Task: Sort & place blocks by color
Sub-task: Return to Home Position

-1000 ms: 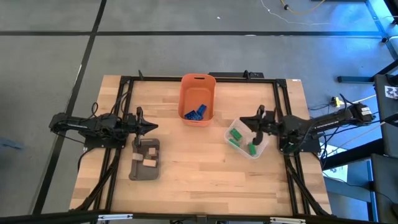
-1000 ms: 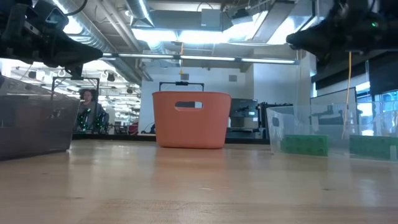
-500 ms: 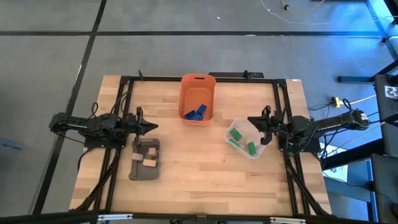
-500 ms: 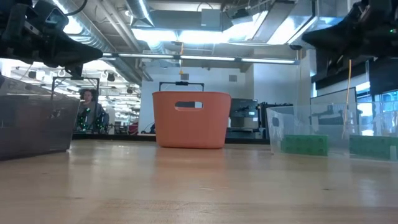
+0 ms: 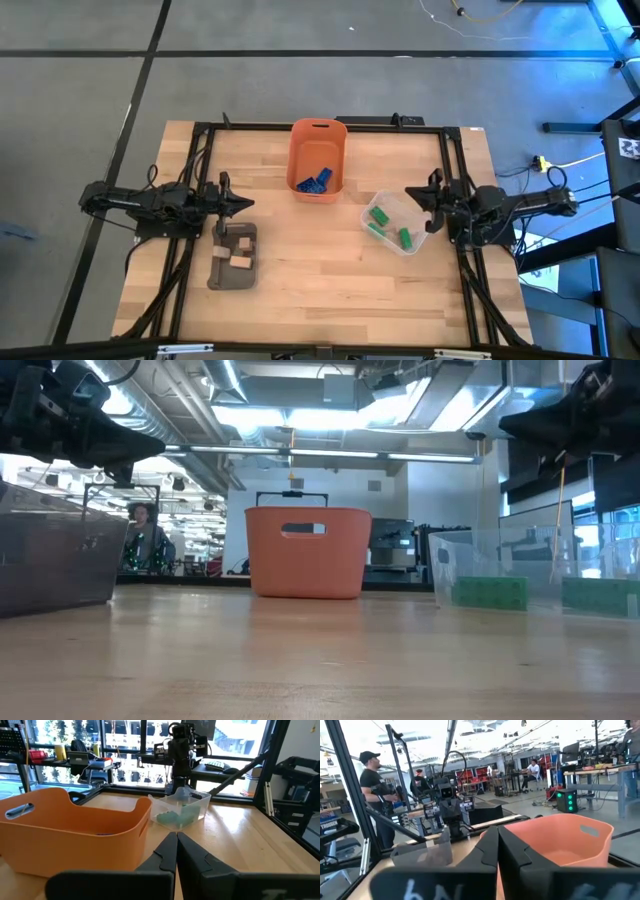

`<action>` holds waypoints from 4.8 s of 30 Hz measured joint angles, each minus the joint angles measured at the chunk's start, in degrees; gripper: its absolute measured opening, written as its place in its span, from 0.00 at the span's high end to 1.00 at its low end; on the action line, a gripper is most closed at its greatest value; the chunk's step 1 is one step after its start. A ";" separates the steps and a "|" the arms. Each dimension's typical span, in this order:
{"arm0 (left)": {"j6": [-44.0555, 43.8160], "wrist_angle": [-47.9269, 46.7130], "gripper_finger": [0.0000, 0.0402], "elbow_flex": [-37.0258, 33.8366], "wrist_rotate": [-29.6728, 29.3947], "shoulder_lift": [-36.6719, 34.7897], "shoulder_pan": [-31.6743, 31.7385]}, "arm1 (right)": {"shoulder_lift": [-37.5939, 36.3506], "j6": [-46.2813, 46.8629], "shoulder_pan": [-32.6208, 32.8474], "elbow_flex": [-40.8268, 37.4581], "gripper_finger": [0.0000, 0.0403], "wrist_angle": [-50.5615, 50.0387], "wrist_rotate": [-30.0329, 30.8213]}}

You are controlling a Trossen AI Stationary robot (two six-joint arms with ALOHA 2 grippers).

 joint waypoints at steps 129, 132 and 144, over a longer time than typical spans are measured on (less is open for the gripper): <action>0.00 0.00 1.00 0.00 0.00 0.00 0.00 | -1.99 -15.14 -0.02 0.02 0.95 -11.93 -0.39; 0.00 0.00 1.00 0.00 0.00 0.00 0.01 | -1.99 -15.15 0.00 0.02 0.95 -11.94 -0.39; 0.00 0.00 1.00 0.00 0.00 0.00 0.01 | -2.00 -15.14 0.00 0.02 0.95 -11.95 -0.39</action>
